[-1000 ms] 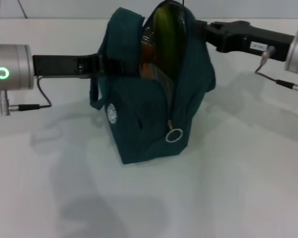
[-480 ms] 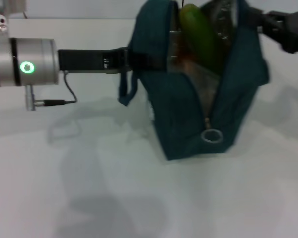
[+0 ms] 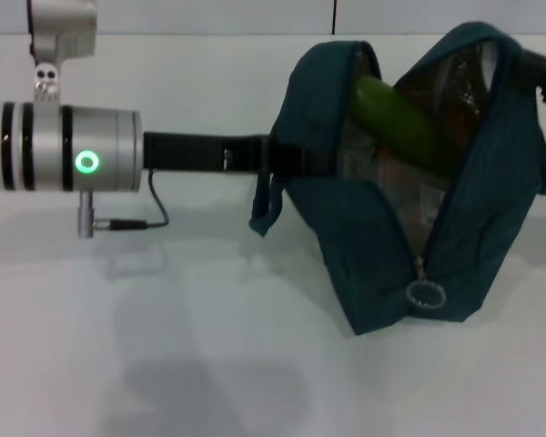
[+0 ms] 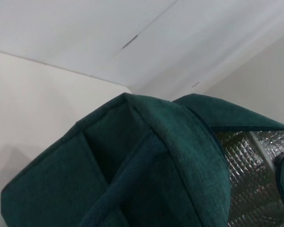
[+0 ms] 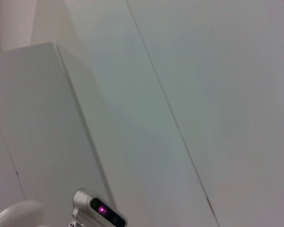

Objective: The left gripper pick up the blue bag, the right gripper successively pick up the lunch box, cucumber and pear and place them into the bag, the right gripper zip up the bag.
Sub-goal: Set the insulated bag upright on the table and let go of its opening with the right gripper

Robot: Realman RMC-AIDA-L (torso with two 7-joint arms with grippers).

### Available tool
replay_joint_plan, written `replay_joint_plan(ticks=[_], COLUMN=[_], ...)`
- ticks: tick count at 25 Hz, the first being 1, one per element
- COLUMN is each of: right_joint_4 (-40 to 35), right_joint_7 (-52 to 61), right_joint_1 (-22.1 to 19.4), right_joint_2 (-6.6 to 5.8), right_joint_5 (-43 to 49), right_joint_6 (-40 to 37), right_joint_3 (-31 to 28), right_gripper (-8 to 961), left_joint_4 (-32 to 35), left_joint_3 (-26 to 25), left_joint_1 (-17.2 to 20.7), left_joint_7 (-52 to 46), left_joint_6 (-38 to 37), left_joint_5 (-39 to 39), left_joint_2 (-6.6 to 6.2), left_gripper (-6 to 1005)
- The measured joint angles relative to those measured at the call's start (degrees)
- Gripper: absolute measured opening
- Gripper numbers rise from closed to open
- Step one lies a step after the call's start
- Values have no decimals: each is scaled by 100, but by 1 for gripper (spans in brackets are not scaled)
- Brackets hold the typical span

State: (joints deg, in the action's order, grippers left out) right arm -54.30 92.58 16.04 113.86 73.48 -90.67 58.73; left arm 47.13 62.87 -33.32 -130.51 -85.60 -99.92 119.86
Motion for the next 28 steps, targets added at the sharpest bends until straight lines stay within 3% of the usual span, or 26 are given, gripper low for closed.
replay_joint_plan(ticks=[9,18,26,28], right_joint_4=[274,1062,1137,1138], right_joint_7=[-102,-396,-549,-552], right_joint_1=[252,629,512,466], right_joint_2=[66,3,5,12], right_joint_5=[257,345,308,299], right_joint_6=[-19,32,-56,-61], right_joint_3=[36,6,-5,-23], right_gripper=[30,33,36,101], left_joint_4=[403,235,230,228], left_joint_3=[204,185,181,181], left_joint_1=[528,592,634,634], left_joint_7=[276,639,705,706], left_joint_6=[-76,-54,-35,-35], left_joint_5=[139,141,141,141], left_joint_2=[-19,-18,-15,-15], left_gripper=[44,44,44,44])
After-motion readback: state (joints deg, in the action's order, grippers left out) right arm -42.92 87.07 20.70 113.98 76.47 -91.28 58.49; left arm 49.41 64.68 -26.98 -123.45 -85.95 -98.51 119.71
